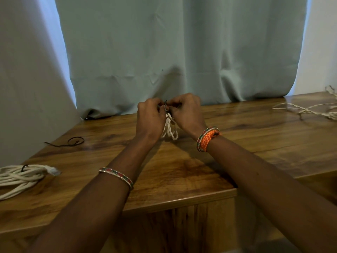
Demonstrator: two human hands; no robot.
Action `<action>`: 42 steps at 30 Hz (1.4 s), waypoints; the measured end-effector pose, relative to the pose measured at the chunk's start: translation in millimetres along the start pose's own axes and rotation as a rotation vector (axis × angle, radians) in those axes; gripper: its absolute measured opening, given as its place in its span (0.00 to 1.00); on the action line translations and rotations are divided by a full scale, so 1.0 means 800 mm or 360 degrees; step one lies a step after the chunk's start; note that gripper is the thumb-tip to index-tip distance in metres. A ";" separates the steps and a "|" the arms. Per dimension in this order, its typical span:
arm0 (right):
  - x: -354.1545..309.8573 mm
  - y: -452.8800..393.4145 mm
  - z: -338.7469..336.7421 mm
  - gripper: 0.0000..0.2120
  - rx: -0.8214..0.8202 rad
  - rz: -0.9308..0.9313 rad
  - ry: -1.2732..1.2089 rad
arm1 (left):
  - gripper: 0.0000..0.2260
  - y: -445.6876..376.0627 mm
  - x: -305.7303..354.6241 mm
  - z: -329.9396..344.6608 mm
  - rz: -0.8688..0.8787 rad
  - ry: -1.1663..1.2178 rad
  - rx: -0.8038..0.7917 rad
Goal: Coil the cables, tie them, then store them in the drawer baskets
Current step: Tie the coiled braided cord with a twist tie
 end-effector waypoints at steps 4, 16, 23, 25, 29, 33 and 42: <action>0.001 -0.001 -0.001 0.05 -0.0113 -0.0004 -0.0012 | 0.08 -0.002 0.000 -0.004 -0.0020 0.0027 -0.0001; 0.004 -0.003 -0.005 0.05 -0.0068 0.0304 -0.0415 | 0.07 -0.003 -0.001 -0.007 -0.0034 0.0059 -0.0027; 0.003 -0.002 -0.006 0.02 -0.0052 0.0230 -0.0380 | 0.08 -0.002 0.000 -0.007 0.0004 0.0039 -0.0023; 0.003 -0.003 -0.007 0.02 -0.0072 0.0219 -0.0388 | 0.08 -0.004 0.000 -0.007 0.0023 0.0000 -0.0026; 0.004 -0.005 -0.008 0.03 -0.0188 0.0111 -0.0245 | 0.08 -0.006 0.000 -0.011 0.0085 -0.0113 -0.0009; -0.002 -0.009 -0.009 0.02 -0.0240 -0.0175 0.0242 | 0.06 -0.012 -0.003 -0.008 0.0070 0.0037 -0.0233; -0.010 -0.009 -0.025 0.13 -0.0019 -0.0214 0.0124 | 0.05 -0.004 0.012 -0.010 0.0006 0.0691 -0.0771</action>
Point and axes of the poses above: each hand's wrist, its own y-axis away from the middle knuckle, its own z-axis out of the palm, x = y × z, the point moved 2 cm from there along -y, towards the middle knuckle, and after that the axes turned 12 degrees about -z, right-handed, at the moved point
